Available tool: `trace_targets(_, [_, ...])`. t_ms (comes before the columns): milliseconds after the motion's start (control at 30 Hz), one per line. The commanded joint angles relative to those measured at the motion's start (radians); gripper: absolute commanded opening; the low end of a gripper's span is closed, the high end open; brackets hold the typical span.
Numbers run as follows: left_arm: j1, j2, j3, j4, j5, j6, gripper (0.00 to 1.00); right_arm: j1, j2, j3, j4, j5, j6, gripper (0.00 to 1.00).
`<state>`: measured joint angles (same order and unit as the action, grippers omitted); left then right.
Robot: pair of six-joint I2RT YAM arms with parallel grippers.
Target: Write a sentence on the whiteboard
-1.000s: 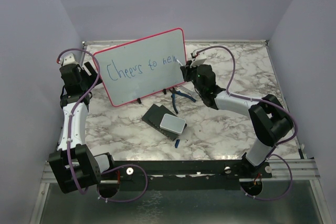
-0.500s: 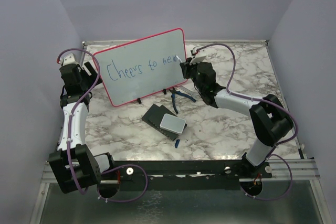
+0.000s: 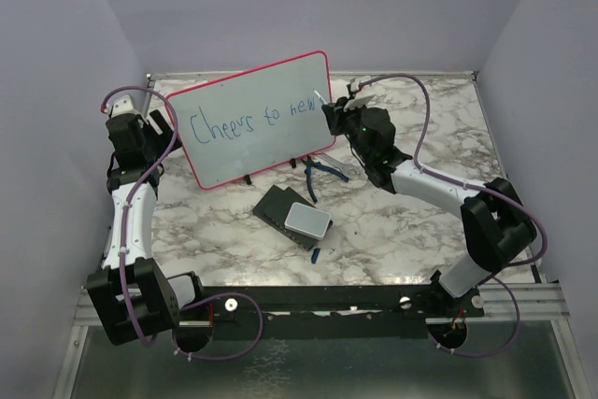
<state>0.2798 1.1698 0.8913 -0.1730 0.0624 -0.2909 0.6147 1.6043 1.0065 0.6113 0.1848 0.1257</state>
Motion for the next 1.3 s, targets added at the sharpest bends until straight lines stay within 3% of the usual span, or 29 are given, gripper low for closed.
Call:
trace_targets(0, [-0.007,-0.019,-0.011,0.014,0.003,0.002,0.8,-0.004,-0.076,-0.037,-0.004,-0.045,-0.021,0.01])
trace_targets(267, [-0.007,-0.019,-0.011,0.012,0.011,-0.001,0.8,0.005,-0.167,-0.056,-0.09,-0.107,-0.009,0.01])
trace_targets(467, [-0.007,-0.018,-0.011,0.012,0.02,-0.004,0.8,0.082,-0.157,-0.079,-0.07,-0.128,0.014,0.01])
trace_targets(800, [-0.007,-0.021,-0.011,0.012,0.025,-0.004,0.8,0.222,0.053,0.025,-0.065,-0.241,0.02,0.01])
trace_targets(1267, [-0.007,-0.018,-0.008,0.012,0.025,-0.002,0.8,0.238,0.24,0.125,-0.094,-0.266,0.022,0.01])
